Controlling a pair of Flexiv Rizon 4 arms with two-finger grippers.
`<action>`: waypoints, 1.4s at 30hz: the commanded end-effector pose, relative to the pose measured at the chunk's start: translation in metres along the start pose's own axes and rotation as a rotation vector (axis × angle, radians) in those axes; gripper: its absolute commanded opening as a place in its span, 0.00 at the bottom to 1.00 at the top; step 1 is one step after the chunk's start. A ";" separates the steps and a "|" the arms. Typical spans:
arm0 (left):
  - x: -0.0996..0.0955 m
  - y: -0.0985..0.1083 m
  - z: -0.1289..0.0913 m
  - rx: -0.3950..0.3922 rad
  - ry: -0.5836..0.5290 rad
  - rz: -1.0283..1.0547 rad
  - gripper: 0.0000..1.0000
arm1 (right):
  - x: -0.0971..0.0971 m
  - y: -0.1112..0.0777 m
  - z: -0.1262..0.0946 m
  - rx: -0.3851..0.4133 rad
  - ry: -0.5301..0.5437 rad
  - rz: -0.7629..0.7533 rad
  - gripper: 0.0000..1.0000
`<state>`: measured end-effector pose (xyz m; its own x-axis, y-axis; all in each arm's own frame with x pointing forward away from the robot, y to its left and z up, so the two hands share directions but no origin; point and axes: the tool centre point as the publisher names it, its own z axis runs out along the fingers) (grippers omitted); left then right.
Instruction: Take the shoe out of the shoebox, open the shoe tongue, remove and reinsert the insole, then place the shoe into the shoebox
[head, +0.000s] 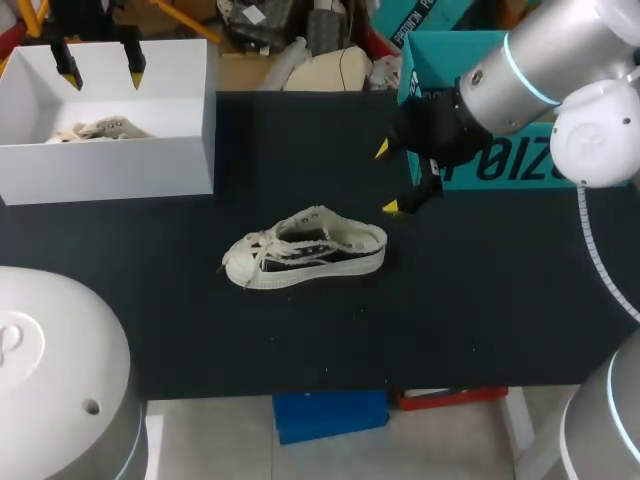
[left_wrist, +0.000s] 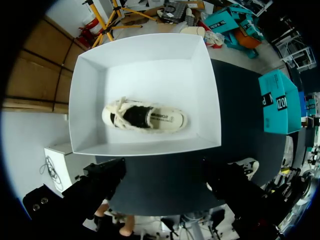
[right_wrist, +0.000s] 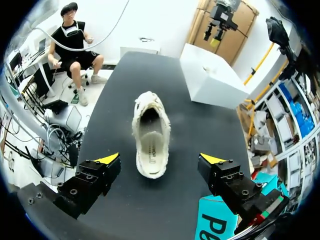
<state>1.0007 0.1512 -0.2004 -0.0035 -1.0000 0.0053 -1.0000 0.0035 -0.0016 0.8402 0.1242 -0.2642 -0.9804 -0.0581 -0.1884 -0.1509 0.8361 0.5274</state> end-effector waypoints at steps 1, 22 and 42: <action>0.000 0.000 0.000 -0.002 -0.002 -0.001 1.00 | 0.006 -0.011 0.004 -0.046 0.032 -0.035 1.00; 0.000 0.000 0.000 -0.002 -0.002 -0.001 1.00 | -0.012 -0.062 0.065 -0.233 0.084 0.005 1.00; 0.000 0.000 0.000 -0.002 -0.002 -0.001 1.00 | -0.001 -0.061 0.109 -0.392 0.174 0.017 1.00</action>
<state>1.0007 0.1512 -0.2004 -0.0036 -1.0000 0.0053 -1.0000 0.0036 -0.0017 0.8571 0.1269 -0.3781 -0.9861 -0.1557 -0.0574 -0.1383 0.5797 0.8030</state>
